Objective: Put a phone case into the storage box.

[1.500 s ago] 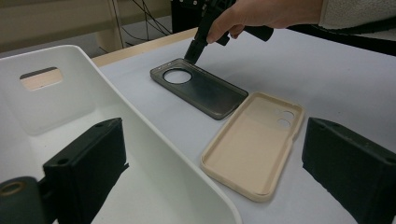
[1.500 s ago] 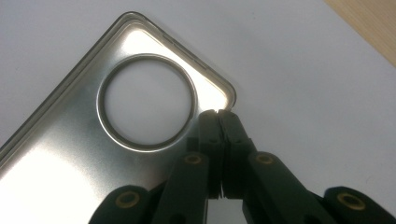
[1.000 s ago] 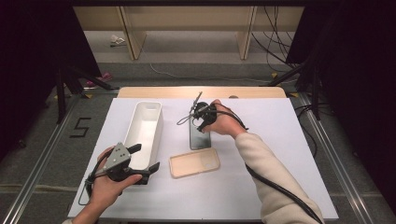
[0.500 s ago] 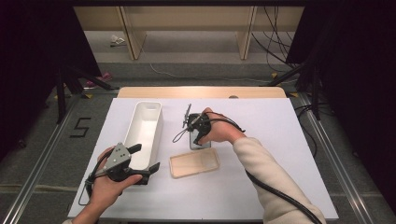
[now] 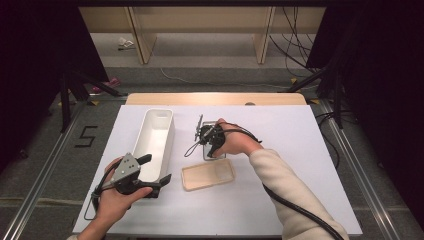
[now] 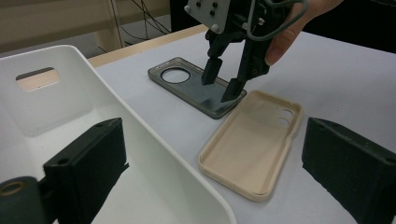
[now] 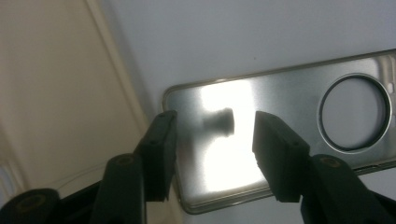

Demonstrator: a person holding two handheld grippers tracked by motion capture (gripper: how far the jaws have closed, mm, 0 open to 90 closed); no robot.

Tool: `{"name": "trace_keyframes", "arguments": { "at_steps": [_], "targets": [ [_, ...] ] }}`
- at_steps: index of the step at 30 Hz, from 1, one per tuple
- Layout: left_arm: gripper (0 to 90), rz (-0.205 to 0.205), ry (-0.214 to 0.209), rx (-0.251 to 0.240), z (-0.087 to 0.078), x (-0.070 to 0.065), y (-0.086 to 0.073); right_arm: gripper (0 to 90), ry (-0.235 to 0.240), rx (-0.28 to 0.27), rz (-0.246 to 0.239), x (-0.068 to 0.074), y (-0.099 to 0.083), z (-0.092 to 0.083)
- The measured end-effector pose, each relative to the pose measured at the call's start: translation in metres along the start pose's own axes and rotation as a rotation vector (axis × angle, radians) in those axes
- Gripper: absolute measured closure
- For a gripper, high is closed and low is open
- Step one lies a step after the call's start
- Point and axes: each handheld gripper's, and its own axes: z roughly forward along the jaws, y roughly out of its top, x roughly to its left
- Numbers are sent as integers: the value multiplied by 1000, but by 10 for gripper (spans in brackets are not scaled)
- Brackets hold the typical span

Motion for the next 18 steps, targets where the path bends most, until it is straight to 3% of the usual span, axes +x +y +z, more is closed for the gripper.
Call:
{"name": "trace_keyframes", "arguments": {
  "at_steps": [18],
  "targets": [
    [61, 0, 2, -2, 0, 0, 0, 508, 0, 38, -86, 8, 10, 7]
  ]
}}
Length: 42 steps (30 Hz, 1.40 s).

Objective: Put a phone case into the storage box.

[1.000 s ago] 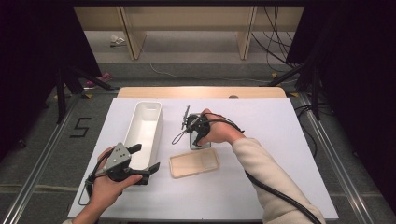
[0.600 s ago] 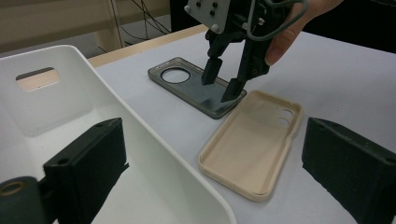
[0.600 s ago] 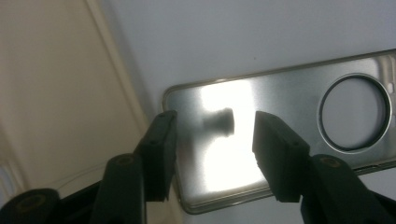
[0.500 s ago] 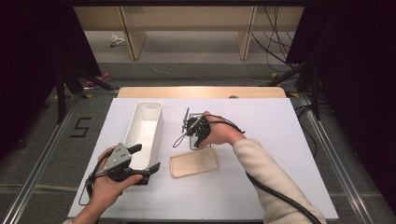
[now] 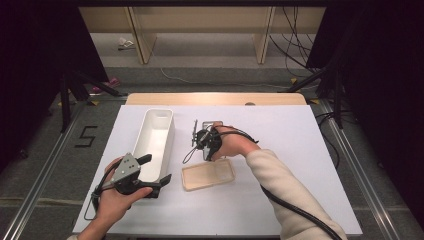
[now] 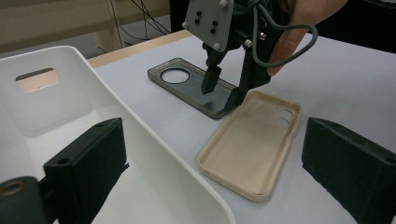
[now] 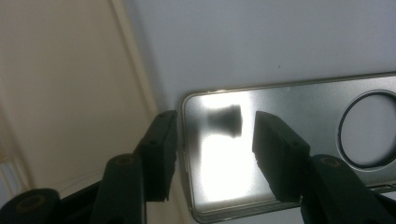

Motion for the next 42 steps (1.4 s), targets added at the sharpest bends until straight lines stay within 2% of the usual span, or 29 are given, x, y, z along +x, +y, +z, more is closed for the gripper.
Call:
{"name": "trace_keyframes", "arguments": {
  "at_steps": [4, 5, 7, 25, 30, 34, 42],
  "targets": [
    [61, 1, -1, 1, 0, 0, 0, 506, 2, 12, -9, 0, 2, 0],
    [61, 1, -1, 0, 0, 0, 0, 510, -1, 7, -26, 0, 3, 1],
    [61, 1, -1, 1, 0, 0, 0, 511, -1, 14, -20, 1, 3, 1],
    [61, 1, -3, -1, 0, 0, 0, 537, 0, 66, -66, -1, 8, 6],
    [61, 0, -3, -2, 0, 0, 0, 552, 13, 86, -55, -1, 7, 12],
    [61, 1, -3, 0, 0, 1, 0, 586, 26, 87, -41, -1, 6, 11],
    [61, 1, -4, 1, 0, 1, 0, 594, 34, 98, -34, -2, 2, 10]
  ]
}}
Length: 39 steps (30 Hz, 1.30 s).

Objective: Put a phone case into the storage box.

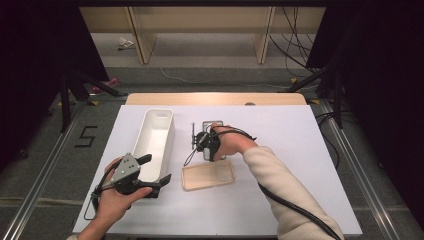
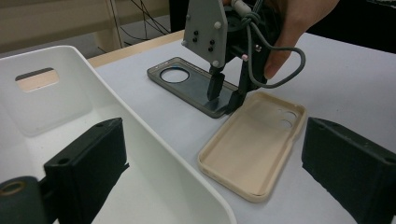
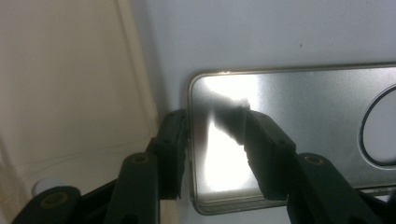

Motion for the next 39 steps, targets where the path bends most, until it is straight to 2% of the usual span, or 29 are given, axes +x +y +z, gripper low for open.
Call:
{"name": "trace_keyframes", "arguments": {
  "at_steps": [3, 8, 20, 28, 32, 35, 39],
  "targets": [
    [62, 1, 1, -1, 0, 0, 0, 611, 5, 1, 0, 0, -1, 0],
    [62, 1, 0, -1, 0, 0, 0, 725, 22, 13, -5, 3, 0, 0],
    [64, 1, 1, 0, 0, 0, 0, 872, 49, 13, -10, 6, -1, -1],
    [65, 0, 0, -1, 0, 0, 0, 885, 28, 21, -33, 6, -2, -2],
    [66, -1, 0, -2, 0, 0, 0, 886, 17, 6, -7, 7, -4, -7],
    [66, -1, 0, -2, 0, 0, 0, 886, 9, -4, -4, 6, -6, -10],
    [67, -1, 0, 0, 0, 0, 0, 886, -17, -34, 12, 8, -11, -16]
  ]
}}
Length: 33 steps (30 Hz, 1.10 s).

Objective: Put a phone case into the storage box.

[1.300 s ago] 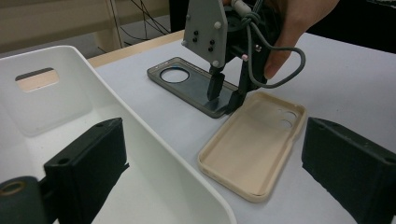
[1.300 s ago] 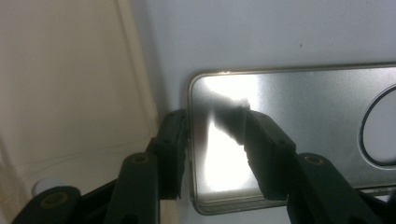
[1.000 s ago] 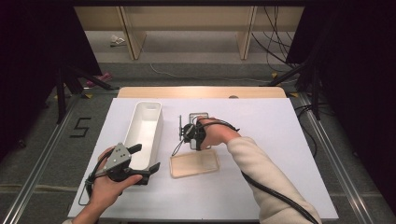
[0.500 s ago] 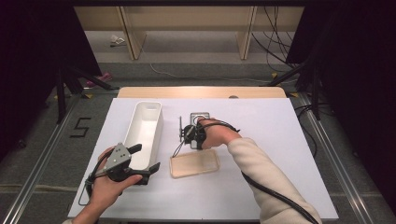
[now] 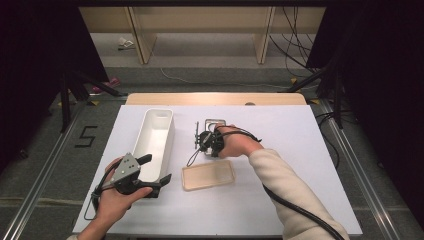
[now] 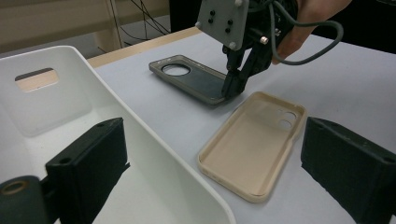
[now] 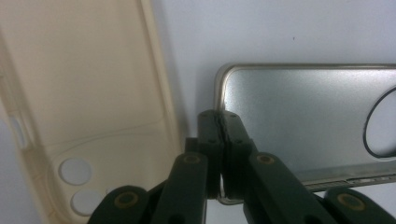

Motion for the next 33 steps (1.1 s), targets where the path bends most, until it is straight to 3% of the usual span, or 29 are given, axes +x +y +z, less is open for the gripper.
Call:
{"name": "trace_keyframes", "arguments": {
  "at_steps": [20, 29, 33],
  "targets": [
    [72, -5, 3, -5, 0, 1, 0, 888, -77, -84, 21, 12, -19, -18],
    [75, -10, 4, -1, 0, 1, 0, 887, -127, -175, 27, 30, -37, -25],
    [82, -13, 6, -3, 1, 0, 2, 888, -136, -189, 31, 37, -44, -26]
  ]
}}
